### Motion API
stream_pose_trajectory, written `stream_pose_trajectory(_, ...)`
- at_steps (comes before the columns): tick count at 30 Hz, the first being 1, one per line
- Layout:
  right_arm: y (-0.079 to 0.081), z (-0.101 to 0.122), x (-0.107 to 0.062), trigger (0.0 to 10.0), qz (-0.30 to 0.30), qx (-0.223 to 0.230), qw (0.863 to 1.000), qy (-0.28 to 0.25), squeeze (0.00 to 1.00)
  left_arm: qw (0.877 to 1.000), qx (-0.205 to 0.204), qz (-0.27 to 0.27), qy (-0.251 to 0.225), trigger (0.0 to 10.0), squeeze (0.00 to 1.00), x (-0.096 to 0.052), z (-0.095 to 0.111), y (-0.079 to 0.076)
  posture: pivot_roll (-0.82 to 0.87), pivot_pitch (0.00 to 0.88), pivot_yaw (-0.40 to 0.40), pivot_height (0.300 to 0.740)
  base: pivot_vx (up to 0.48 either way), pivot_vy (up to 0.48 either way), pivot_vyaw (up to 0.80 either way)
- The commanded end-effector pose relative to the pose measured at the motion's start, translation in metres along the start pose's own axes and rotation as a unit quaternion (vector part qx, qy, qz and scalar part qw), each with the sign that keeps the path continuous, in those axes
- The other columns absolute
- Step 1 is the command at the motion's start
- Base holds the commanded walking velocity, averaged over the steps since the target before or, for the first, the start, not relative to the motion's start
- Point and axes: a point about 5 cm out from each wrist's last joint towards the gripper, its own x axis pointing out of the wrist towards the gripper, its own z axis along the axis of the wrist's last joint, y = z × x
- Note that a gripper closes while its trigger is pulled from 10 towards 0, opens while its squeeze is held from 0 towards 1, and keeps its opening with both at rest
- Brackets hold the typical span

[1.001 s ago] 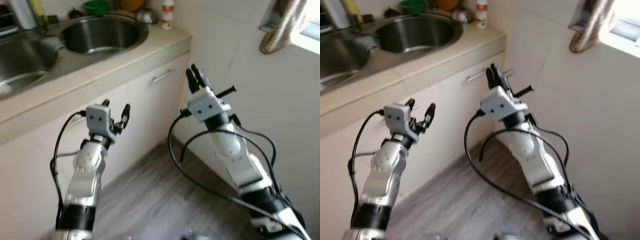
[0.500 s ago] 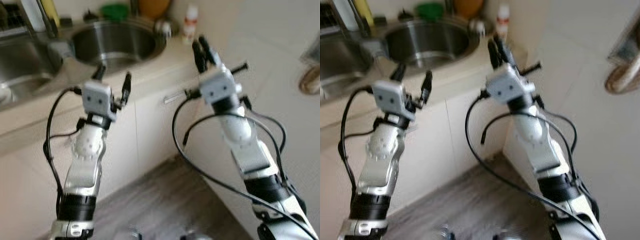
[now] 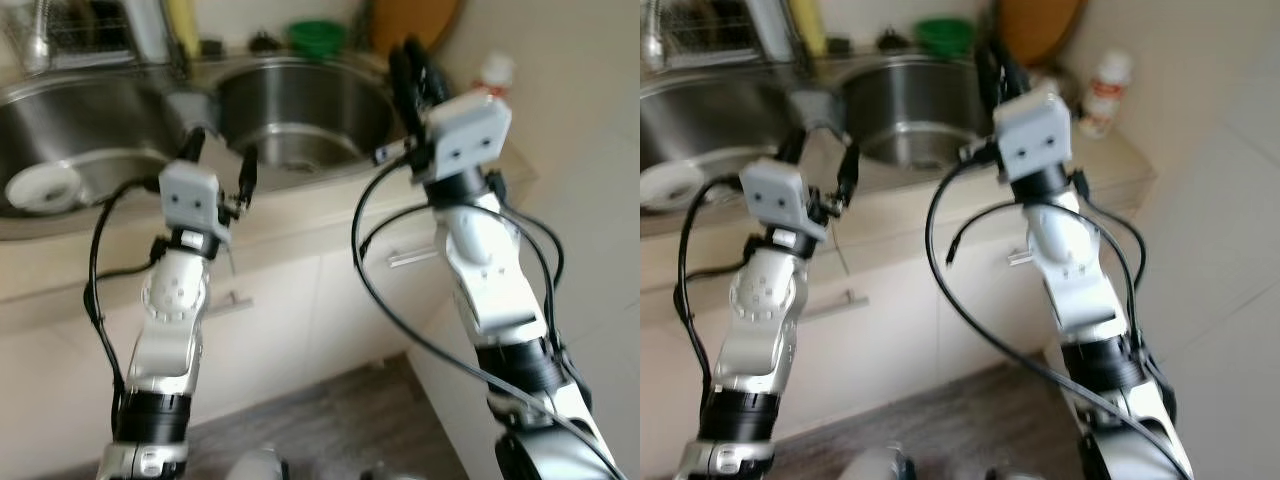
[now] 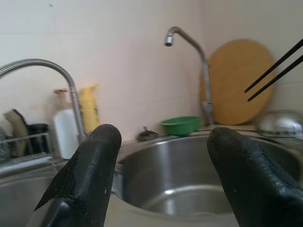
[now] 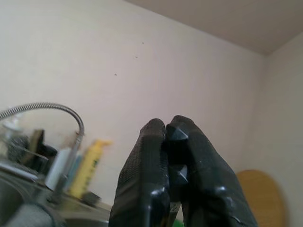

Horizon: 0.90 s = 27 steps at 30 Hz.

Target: Kitchen organization

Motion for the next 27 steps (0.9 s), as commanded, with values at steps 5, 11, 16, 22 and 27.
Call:
stream_pose_trajectory(5, -0.012, -0.001, 0.0, 10.0, -0.044, 0.064, 0.997, 0.011, 0.0, 1.0, 0.001, -0.015, -0.008, 10.0, 0.0, 0.004, 0.004, -0.01, 0.14, 0.0, -0.062, 0.74, 0.184, 0.0, 0.0)
stream_pose_trajectory(11, -0.009, -0.011, -0.001, 10.0, -0.027, 0.086, 0.995, 0.043, 0.0, 1.0, 0.005, -0.014, -0.008, 10.0, 0.0, 0.005, 0.004, -0.01, 0.14, 0.0, -0.064, 0.74, 0.0, 0.0, 0.0)
stream_pose_trajectory(16, -0.004, -0.026, -0.001, 10.0, -0.017, 0.062, 0.994, 0.087, 0.0, 1.0, 0.008, -0.013, -0.009, 10.0, 0.0, 0.005, 0.004, -0.01, 0.15, 0.0, -0.064, 0.74, 0.0, 0.0, 0.64)
stream_pose_trajectory(22, -0.004, -0.034, -0.003, 10.0, -0.023, 0.078, 0.99, 0.112, 0.0, 1.0, 0.011, -0.011, -0.01, 10.0, 0.0, 0.006, 0.004, -0.009, 0.15, 0.0, -0.063, 0.74, 0.0, 0.0, 0.8)
stream_pose_trajectory(27, -0.011, -0.056, -0.009, 10.0, -0.063, 0.089, 0.979, 0.174, 0.0, 1.0, 0.01, -0.012, -0.01, 10.0, 0.0, 0.006, 0.004, -0.009, 0.16, 0.0, -0.062, 0.74, 0.0, 0.0, 0.35)
